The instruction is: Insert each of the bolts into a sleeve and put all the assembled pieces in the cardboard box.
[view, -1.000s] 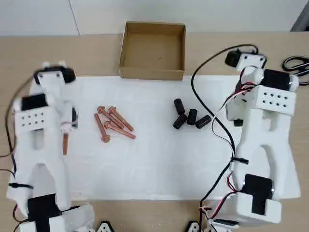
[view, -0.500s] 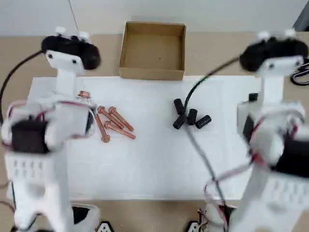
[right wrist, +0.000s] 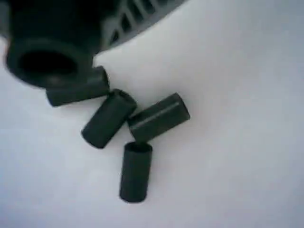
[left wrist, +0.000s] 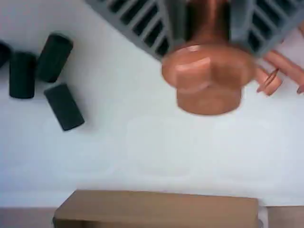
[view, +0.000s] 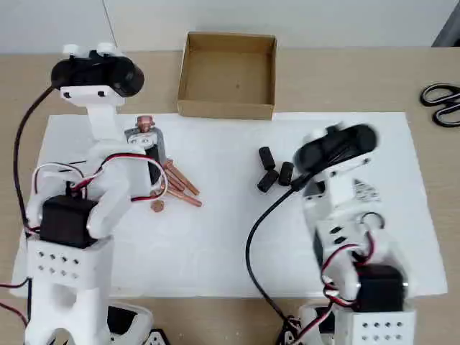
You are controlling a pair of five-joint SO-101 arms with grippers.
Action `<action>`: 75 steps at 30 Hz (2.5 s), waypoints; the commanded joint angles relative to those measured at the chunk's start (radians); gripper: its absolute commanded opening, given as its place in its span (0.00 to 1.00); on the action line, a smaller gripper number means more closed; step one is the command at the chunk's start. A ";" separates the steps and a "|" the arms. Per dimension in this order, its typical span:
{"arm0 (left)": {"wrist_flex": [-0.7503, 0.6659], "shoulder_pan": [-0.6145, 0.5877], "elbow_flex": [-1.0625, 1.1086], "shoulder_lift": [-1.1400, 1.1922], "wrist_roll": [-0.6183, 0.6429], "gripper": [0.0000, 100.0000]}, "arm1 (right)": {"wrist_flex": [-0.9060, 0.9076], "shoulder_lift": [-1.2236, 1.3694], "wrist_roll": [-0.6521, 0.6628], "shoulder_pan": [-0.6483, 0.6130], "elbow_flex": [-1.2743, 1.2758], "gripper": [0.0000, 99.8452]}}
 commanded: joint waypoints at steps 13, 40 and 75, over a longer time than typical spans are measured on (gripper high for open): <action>-0.258 0.215 0.015 -0.017 0.041 0.01 | -0.209 -0.533 -0.330 -0.239 0.459 0.00; -1.096 0.404 0.659 -0.020 0.044 0.01 | -0.541 -0.588 -0.336 -0.344 0.806 0.00; -1.168 0.451 0.789 -0.117 0.161 0.01 | -0.542 -0.588 -0.336 -0.346 0.807 0.00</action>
